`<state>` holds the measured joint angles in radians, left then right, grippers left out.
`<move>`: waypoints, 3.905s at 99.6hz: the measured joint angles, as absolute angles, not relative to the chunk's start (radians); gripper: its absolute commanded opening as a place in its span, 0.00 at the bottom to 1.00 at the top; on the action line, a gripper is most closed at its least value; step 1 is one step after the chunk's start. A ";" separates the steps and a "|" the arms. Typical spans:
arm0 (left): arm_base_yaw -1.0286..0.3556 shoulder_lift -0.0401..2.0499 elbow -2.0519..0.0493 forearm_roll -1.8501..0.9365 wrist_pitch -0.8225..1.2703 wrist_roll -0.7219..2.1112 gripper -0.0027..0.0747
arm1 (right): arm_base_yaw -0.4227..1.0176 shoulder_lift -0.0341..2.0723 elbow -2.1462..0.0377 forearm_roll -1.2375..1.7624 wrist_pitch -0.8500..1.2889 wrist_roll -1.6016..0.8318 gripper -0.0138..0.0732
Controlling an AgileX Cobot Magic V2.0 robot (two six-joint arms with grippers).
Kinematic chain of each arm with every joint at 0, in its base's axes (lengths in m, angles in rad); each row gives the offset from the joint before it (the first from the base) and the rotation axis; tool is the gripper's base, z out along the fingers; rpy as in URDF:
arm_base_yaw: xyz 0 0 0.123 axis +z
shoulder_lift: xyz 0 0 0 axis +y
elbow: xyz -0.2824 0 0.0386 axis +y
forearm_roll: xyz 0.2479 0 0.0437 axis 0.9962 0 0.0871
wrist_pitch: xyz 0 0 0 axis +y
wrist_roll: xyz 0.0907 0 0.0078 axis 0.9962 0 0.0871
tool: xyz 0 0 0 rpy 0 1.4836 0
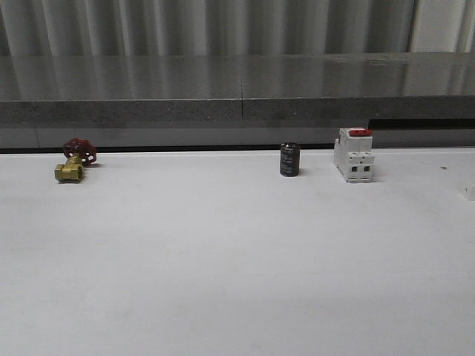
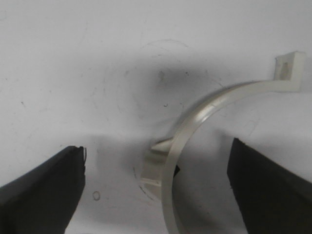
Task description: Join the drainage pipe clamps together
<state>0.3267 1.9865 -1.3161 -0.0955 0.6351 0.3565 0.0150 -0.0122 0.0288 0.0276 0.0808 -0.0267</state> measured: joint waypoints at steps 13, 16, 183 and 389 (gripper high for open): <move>0.327 2.012 -1.316 -0.095 0.631 0.356 0.79 | 0.015 -0.012 0.029 0.028 0.081 -0.027 0.08; 0.327 2.018 -1.316 -0.095 0.630 0.356 0.79 | 0.015 -0.012 0.029 0.028 0.081 -0.025 0.08; -0.366 1.838 -1.231 0.000 0.700 -0.247 0.01 | 0.015 -0.012 0.029 0.028 0.081 -0.026 0.08; -0.436 1.767 -1.231 0.074 0.546 -0.377 0.67 | 0.015 -0.012 0.029 0.028 0.081 -0.026 0.08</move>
